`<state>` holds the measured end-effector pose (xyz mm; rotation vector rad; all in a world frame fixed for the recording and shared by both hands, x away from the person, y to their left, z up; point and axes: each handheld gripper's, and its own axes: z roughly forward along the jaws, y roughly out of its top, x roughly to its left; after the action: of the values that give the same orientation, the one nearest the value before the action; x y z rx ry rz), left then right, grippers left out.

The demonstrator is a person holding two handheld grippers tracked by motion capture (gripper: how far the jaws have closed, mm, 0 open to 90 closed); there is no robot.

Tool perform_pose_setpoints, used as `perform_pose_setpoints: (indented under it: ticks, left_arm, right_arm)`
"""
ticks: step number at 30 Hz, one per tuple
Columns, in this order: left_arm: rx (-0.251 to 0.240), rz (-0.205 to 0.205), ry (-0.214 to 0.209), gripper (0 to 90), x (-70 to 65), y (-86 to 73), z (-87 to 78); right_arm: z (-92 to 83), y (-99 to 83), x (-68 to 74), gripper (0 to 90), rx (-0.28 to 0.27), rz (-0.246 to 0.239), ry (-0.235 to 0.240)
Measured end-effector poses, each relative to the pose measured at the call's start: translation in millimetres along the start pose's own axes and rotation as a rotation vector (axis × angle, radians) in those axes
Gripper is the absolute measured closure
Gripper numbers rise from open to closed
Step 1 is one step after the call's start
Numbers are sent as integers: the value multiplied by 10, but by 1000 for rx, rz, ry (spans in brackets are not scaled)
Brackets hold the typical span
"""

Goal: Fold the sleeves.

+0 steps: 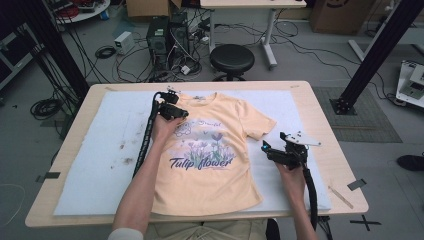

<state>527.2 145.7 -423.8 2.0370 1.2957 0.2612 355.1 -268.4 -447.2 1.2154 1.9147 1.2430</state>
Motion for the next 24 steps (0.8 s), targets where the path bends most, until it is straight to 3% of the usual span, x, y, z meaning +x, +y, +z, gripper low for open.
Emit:
perform_pose_setpoints:
  ticks: [11,12,14,16,17,18,20,21,24]
  left_arm:
    - [-1,7,14,870,-35,16,56]
    - [0,4,-2,860,-29,23,51]
    - [-4,-3,-19,744,-27,25,40]
    - [-43,-24,-90,691,-54,62,-84]
    - [-43,-24,-90,674,-54,62,-84]
    - [-70,5,-95,669,-97,102,-221]
    - [-81,13,-84,651,-116,119,-294]
    - [-100,39,-75,647,-128,143,-446]
    - [-98,89,-42,646,-100,109,-632]
  right_arm:
    - [1,1,4,219,3,0,-1]
    - [2,1,3,220,3,1,-2]
    - [2,1,4,219,4,2,-1]
    - [2,1,2,219,3,1,-1]
    - [2,1,2,219,3,1,-1]
    - [2,1,3,220,3,1,-2]
    - [2,1,3,219,4,-1,-3]
    - [1,1,8,219,6,-3,-4]
    - [1,1,10,220,8,0,-3]
